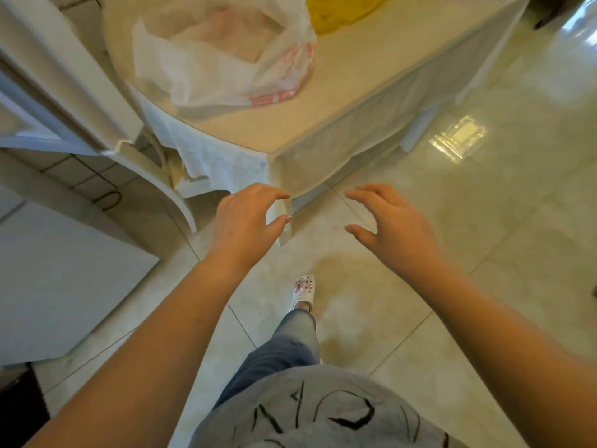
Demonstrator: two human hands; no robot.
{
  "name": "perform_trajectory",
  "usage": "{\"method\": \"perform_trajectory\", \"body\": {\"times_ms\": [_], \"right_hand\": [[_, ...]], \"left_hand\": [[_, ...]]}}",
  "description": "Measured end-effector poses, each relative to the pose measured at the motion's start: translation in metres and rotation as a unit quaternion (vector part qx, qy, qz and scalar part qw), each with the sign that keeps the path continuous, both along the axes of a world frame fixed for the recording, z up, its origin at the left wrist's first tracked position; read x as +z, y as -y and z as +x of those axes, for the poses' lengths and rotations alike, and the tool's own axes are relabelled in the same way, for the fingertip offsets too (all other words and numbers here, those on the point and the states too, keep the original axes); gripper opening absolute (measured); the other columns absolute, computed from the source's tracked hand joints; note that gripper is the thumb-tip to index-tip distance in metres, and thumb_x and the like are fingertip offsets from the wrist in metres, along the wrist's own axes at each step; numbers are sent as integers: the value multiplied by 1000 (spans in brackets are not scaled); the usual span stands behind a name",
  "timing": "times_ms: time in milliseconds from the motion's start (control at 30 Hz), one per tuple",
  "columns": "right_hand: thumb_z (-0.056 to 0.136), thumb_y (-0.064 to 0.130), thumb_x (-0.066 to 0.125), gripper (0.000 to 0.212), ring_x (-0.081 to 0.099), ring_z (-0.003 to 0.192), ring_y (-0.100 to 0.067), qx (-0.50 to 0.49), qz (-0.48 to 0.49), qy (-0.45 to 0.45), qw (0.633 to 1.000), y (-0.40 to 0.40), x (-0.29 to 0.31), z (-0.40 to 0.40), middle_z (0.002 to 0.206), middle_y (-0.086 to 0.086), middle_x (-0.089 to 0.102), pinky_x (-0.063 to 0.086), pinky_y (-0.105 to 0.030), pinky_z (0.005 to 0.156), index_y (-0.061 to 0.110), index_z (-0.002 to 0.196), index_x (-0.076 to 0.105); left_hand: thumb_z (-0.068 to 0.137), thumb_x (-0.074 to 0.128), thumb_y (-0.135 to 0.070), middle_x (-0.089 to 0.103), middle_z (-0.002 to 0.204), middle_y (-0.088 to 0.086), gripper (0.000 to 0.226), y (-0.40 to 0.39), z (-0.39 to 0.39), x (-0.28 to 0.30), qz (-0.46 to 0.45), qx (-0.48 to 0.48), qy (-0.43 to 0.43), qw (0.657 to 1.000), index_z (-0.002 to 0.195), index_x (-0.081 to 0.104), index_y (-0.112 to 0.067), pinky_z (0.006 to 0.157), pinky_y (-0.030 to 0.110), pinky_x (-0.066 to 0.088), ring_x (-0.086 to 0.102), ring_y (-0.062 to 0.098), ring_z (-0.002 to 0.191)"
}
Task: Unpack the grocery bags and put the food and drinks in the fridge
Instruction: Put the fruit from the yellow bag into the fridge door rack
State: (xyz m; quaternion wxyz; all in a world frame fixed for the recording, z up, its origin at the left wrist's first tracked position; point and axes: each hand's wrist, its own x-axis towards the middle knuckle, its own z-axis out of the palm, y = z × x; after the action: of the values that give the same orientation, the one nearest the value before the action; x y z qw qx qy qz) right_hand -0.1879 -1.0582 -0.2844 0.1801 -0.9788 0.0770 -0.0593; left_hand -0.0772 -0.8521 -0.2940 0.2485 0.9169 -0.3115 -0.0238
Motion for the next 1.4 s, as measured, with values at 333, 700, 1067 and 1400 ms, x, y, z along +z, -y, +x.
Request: {"method": "perform_trajectory", "body": {"times_ms": [333, 700, 1067, 1400], "right_hand": [[83, 30, 67, 49, 49, 119, -20, -33, -3, -9, 999, 136, 10, 154, 131, 2, 50, 48, -37, 87, 25, 130, 51], [82, 30, 69, 48, 52, 117, -22, -6, 19, 30, 999, 251, 29, 315, 129, 0, 52, 51, -39, 85, 24, 128, 55], [79, 26, 72, 49, 52, 116, -24, 170, 58, 30, 983, 390, 26, 517, 128, -1, 54, 47, -37, 89, 22, 125, 56], [79, 28, 71, 48, 51, 118, -23, 329, 58, 30, 942, 438, 13, 642, 126, -4, 56, 45, -40, 97, 17, 124, 57]], "left_hand": [[80, 69, -25, 66, 107, -1, 31, 150, 160, -5, -36, -40, 16, 998, 110, 65, -20, 85, 43, 48, 61, 22, 102], [78, 74, -23, 68, 106, 5, 32, 262, 313, 17, -47, -19, 46, 998, 108, 67, -16, 76, 38, 50, 64, 25, 95], [82, 70, -25, 64, 114, 5, 33, 367, 418, 21, -16, 189, 5, 982, 114, 65, -20, 86, 39, 46, 58, 26, 107], [77, 72, -22, 57, 124, 1, 43, 432, 477, 9, -60, 302, 10, 951, 118, 62, -21, 94, 26, 40, 53, 19, 115]]}}
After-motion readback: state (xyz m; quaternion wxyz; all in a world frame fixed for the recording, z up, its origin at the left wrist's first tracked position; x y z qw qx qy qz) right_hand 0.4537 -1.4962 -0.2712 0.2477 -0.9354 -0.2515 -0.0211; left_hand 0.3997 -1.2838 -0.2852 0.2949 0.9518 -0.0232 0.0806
